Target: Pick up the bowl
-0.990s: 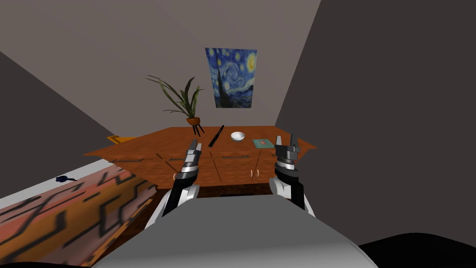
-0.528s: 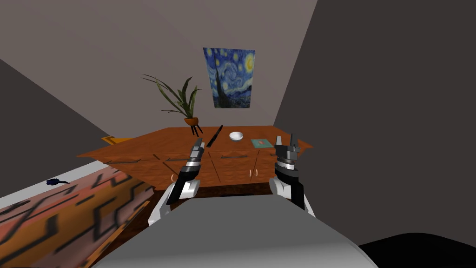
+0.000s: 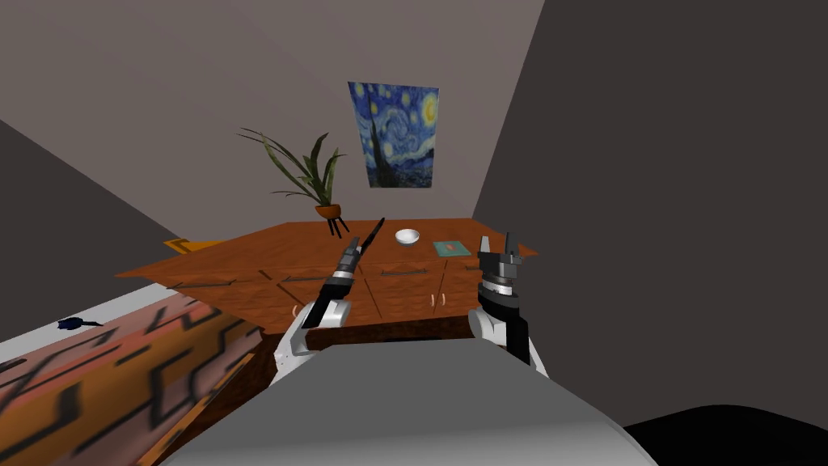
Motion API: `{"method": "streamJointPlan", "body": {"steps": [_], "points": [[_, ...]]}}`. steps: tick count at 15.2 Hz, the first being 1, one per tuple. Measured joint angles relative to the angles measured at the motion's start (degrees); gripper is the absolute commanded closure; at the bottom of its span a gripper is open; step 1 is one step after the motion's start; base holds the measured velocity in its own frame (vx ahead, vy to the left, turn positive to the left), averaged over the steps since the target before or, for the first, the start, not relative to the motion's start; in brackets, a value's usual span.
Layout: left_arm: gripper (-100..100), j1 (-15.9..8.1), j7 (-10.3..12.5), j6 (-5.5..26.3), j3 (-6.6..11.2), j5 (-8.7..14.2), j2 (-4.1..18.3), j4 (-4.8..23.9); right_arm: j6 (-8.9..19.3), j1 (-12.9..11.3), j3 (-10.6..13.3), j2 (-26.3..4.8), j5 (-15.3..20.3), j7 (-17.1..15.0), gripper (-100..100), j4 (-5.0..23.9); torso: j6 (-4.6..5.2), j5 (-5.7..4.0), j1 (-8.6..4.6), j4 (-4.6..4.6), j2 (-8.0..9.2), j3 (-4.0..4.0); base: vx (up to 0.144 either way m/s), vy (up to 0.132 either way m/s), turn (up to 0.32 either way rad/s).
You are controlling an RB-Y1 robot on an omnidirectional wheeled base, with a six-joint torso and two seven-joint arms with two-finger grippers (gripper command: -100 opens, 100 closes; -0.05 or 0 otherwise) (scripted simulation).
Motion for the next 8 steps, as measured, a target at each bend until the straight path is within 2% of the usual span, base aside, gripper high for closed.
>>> {"method": "streamJointPlan", "body": {"steps": [8], "points": [[-100, -6.0, -0.2, 9.0, 0.01, 2.1, 2.4, 3.5, 0.0, 0.0, 0.0, 0.0, 0.0, 0.0, 0, 0.0, -0.01, 0.0, 0.0, 0.0, 0.0, 0.0, -0.003, -0.026, -0.029]]}}
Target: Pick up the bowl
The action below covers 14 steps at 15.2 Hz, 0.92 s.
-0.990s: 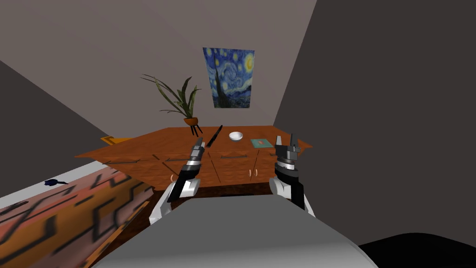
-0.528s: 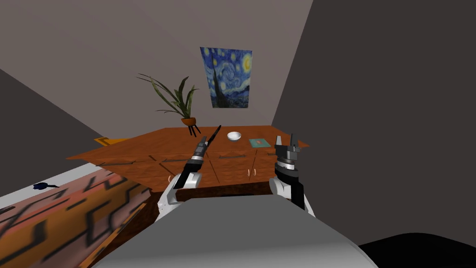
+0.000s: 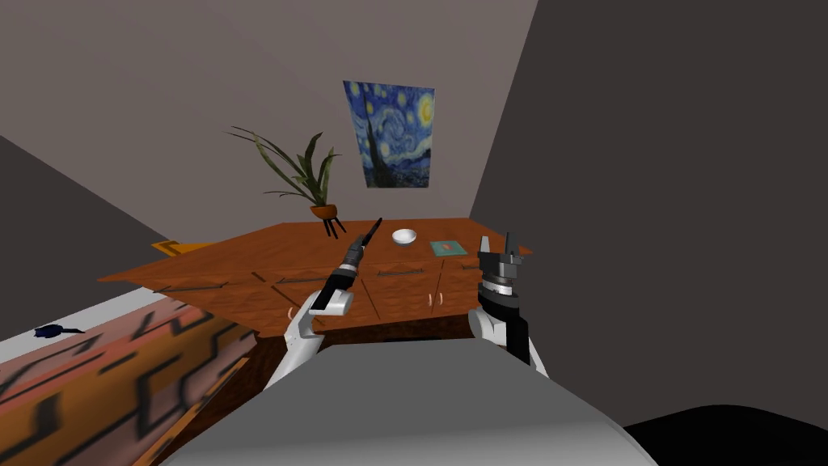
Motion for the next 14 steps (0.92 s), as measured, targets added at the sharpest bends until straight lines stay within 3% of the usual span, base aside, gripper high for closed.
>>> {"method": "streamJointPlan", "body": {"steps": [5, 14], "points": [[-100, -5.2, -0.1, 6.2, 0.18, 1.6, 1.8, 3.2, 0.0, 0.0, 0.0, 0.0, 0.0, 0.0, 0, 0.0, 0.01, -0.01, -0.02, 0.0, 0.01, 0.0, -0.005, -0.029, -0.033], [-100, -12.4, -0.1, 17.1, 0.37, 4.3, 4.4, 7.9, 0.0, 0.0, 0.0, 0.0, 0.0, 0.0, 0, 0.0, 0.01, 0.0, 0.02, 0.0, 0.0, 0.0, -0.002, -0.028, -0.031]]}}
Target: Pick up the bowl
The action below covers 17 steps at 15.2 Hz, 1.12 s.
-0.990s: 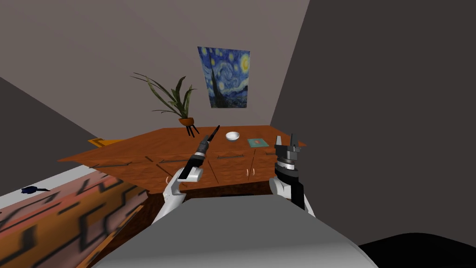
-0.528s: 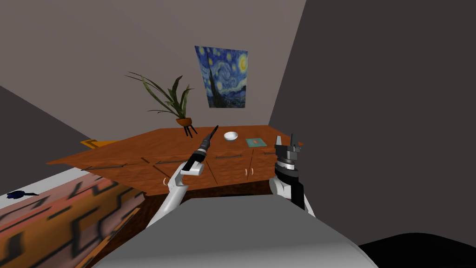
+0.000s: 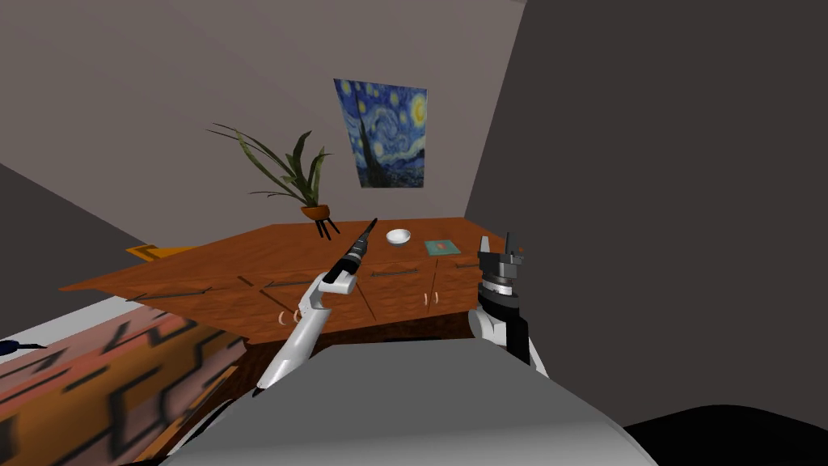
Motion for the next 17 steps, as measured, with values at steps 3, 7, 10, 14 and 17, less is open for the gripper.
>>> {"method": "streamJointPlan", "body": {"steps": [3, 7, 10, 14, 17], "points": [[-100, -2.5, 0.0, 3.6, 0.07, 1.0, 1.0, 1.7, 0.0, 0.0, 0.0, 0.0, 0.0, 0.0, 0, 0.0, 0.0, -0.01, -0.04, 0.0, 0.01, 0.0, -0.003, -0.034, -0.035], [-100, -5.8, -0.1, 8.1, 0.13, 2.0, 1.8, 3.9, 0.0, 0.0, 0.0, 0.0, 0.0, 0.0, 0, 0.0, 0.0, 0.0, -0.02, 0.0, -0.01, 0.0, 0.001, -0.025, -0.027], [-100, -7.7, -0.1, 11.4, 0.14, 2.6, 2.3, 5.1, 0.0, 0.0, 0.0, 0.0, 0.0, 0.0, 0, 0.0, -0.03, 0.0, 0.01, -0.01, 0.0, 0.0, 0.001, -0.021, -0.02], [-100, -10.7, -0.1, 16.0, 0.29, 3.8, 3.4, 6.8, 0.0, 0.0, 0.0, 0.0, 0.0, 0.0, 0, 0.0, -0.03, 0.0, 0.01, 0.0, 0.02, 0.01, -0.001, -0.024, -0.025], [-100, -13.2, -0.1, 19.5, 0.3, 4.6, 4.0, 8.6, 0.0, 0.0, 0.0, 0.0, 0.0, 0.0, 0, 0.0, -0.02, 0.0, -0.03, -0.01, 0.0, 0.0, 0.003, -0.024, -0.024]]}}
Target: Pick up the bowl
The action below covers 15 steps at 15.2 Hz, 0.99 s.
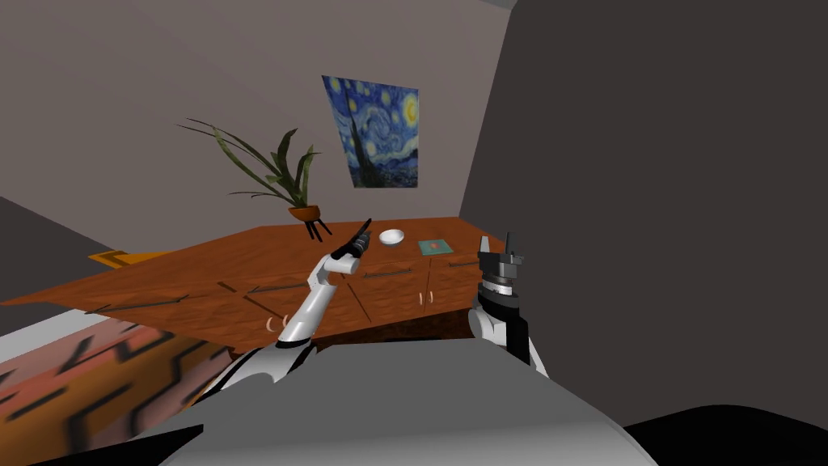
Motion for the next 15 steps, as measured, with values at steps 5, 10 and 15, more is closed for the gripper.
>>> {"method": "streamJointPlan", "body": {"steps": [5, 10, 15], "points": [[-100, -3.1, 0.0, 5.3, 0.06, 1.1, 0.8, 2.0, 0.0, 0.0, 0.0, 0.0, 0.0, 0.0, 0, 0.0, -0.01, 0.01, 0.03, 0.0, 0.01, 0.0, 0.003, -0.025, -0.028], [-100, -7.0, 0.0, 10.8, 0.16, 2.5, 2.0, 4.6, 0.0, 0.0, 0.0, 0.0, 0.0, 0.0, 0, 0.0, 0.01, 0.0, 0.01, 0.01, 0.0, 0.0, 0.002, -0.026, -0.032], [-100, -10.8, 0.0, 16.4, 0.23, 3.8, 3.0, 7.2, 0.0, 0.0, 0.0, 0.0, 0.0, 0.0, 0, 0.0, 0.01, 0.0, 0.0, 0.0, -0.01, 0.0, 0.004, -0.023, -0.024]]}}
